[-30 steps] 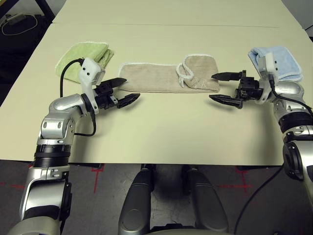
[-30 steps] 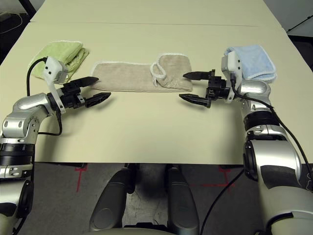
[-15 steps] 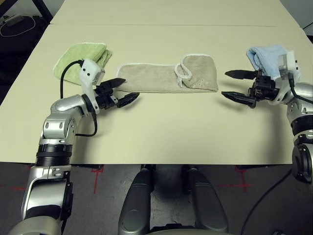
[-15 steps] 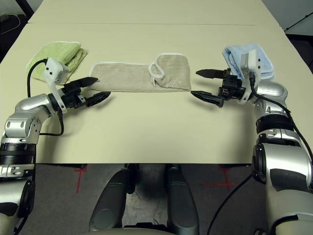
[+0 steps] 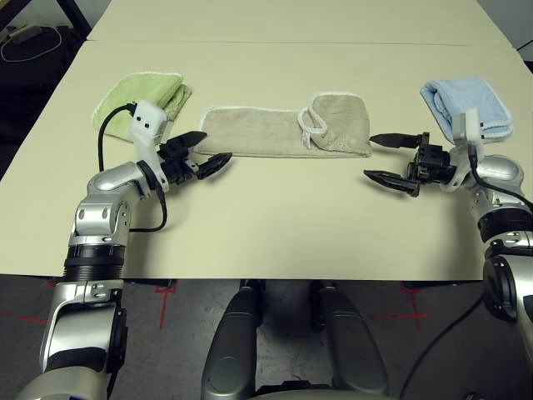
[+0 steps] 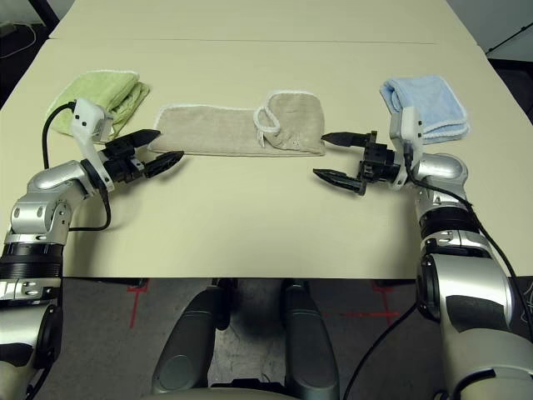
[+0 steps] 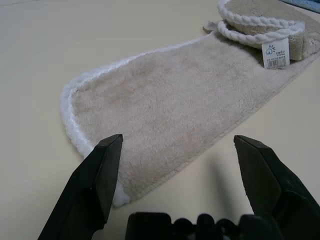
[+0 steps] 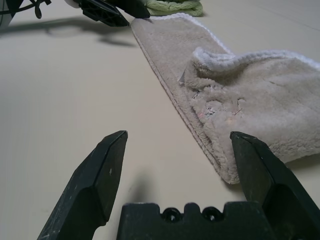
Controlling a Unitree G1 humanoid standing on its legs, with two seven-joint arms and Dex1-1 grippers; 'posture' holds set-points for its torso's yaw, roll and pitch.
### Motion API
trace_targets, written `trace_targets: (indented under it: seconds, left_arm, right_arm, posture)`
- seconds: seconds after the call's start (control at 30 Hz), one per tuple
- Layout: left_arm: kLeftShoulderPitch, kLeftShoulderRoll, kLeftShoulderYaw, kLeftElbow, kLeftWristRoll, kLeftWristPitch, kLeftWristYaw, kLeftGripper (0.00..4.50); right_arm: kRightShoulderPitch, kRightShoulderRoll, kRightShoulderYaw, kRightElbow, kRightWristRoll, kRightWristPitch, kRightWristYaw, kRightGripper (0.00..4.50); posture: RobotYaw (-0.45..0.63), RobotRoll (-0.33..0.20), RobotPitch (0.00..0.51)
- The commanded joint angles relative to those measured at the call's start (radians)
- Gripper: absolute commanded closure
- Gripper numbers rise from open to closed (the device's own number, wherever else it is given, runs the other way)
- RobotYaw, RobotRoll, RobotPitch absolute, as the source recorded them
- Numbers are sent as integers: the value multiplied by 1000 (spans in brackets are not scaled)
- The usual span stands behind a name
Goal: Fold the towel and set it aside.
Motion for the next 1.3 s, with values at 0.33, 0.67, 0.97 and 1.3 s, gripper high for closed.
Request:
trace_targets:
  seconds: [0.33, 0.67, 0.97, 1.3]
  left_arm:
    - [-5, 77, 21, -15, 8, 47, 23, 0]
    - [45, 109, 114, -157, -171, 475, 75, 0]
    - [3, 98, 169, -176, -337, 798, 111, 0]
    - [-138, -25, 196, 19, -321, 783, 239, 0]
  right_arm:
    - [14, -30, -5, -50, 7, -4, 13, 31]
    - [8, -13, 7, -57, -1, -8, 12, 31]
    - [3, -14, 13, -49, -7, -13, 5, 31]
    - [6, -19, 14, -51, -11, -14, -7, 31]
  posture:
    - [56, 0, 239]
    - [67, 0, 234]
    - [64, 0, 236]
    - [53, 0, 237]
